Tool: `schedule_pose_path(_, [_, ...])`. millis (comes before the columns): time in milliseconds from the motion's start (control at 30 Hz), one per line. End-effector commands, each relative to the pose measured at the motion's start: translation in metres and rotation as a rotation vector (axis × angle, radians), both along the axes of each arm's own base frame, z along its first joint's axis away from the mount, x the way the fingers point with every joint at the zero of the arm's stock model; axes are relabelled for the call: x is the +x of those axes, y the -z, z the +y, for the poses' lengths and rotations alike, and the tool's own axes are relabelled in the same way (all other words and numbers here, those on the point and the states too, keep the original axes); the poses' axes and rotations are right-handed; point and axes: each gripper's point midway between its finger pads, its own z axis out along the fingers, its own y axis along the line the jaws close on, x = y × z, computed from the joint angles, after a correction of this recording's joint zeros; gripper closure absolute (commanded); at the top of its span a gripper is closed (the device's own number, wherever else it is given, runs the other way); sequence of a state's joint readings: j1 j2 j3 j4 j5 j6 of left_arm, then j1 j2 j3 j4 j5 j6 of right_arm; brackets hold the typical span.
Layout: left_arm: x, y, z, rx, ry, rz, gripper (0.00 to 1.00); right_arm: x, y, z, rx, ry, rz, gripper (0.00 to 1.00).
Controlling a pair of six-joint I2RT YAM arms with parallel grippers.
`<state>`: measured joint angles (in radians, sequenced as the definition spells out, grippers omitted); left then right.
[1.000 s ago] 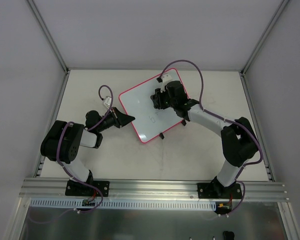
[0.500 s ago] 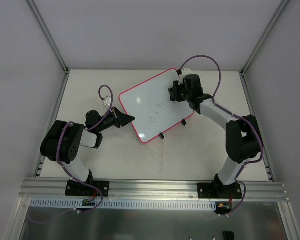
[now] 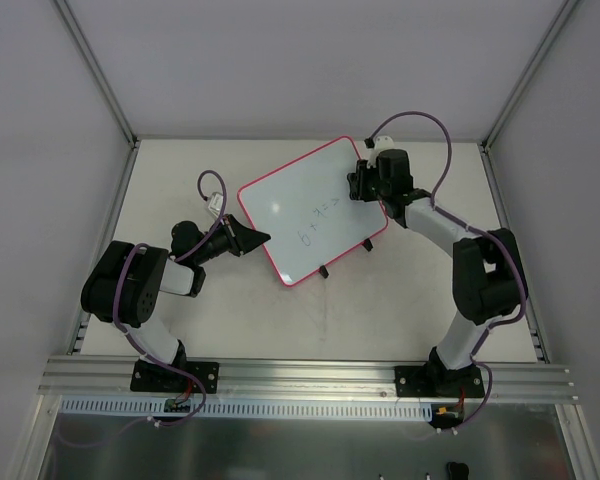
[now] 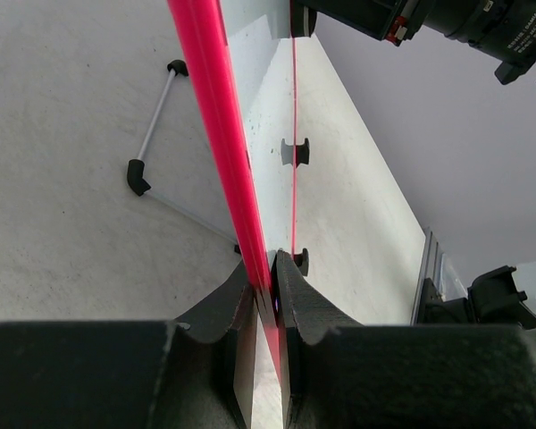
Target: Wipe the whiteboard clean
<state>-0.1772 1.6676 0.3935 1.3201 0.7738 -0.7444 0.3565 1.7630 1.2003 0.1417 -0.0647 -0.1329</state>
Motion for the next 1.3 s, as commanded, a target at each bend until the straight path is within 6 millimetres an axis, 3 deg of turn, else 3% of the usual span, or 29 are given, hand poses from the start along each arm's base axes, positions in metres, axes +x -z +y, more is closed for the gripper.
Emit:
schedule_pose_path(0, [-0.002, -0.065, -0.003, -0.015, 0.022, -0.431, 1.00, -0.020, 0.019, 0.014, -0.039, -0.033, 0.016, 1.00])
schedule_pose_path(533, [-0.001, -0.066, -0.003, -0.017, 0.024, -0.433, 1.00, -0.133, 0.020, 0.153, -0.086, -0.341, -0.010, 1.00])
schedule_pose_path(733, [-0.003, -0.066, -0.003, -0.017, 0.027, -0.435, 1.00, -0.152, 0.023, 0.178, -0.058, -0.394, 0.015, 1.00])
schedule_pose_path(833, [-0.003, -0.068, -0.003, -0.018, 0.024, -0.437, 1.00, -0.158, 0.023, 0.183, -0.045, -0.410, 0.027, 1.00])
schedule_pose_path(1000, [-0.004, -0.067, -0.003, -0.018, 0.025, -0.436, 1.00, -0.157, 0.025, 0.175, -0.061, -0.393, 0.022, 1.00])
schedule_pose_path(1100, [-0.004, -0.067, -0.003, -0.018, 0.025, -0.436, 1.00, -0.149, 0.023, 0.161, -0.023, -0.366, 0.047, 1.00])
schedule_pose_path(1233, [-0.004, -0.067, -0.003, -0.018, 0.025, -0.436, 1.00, -0.131, 0.024, 0.126, -0.020, -0.289, 0.050, 1.00])
schedule_pose_path(1267, [-0.003, -0.067, -0.003, -0.018, 0.025, -0.435, 1.00, -0.122, 0.025, 0.110, -0.015, -0.245, 0.056, 1.00])
